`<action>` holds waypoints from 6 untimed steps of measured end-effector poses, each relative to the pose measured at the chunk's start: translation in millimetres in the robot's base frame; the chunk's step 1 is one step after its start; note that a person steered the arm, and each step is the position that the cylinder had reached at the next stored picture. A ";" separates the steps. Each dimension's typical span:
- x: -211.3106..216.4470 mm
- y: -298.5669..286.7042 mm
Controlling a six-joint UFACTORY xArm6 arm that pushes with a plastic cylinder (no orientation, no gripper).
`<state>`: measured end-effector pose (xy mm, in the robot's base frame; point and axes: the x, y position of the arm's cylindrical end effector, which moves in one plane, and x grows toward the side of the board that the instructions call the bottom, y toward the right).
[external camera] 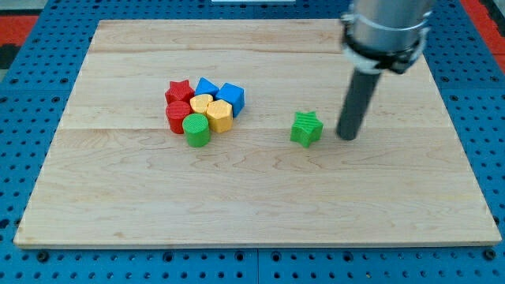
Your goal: Push the green star to the bottom of the yellow hexagon
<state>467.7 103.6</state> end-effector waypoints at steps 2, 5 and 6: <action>2.4 -16.2; -29.2 -35.3; -12.8 -57.3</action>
<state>454.9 46.4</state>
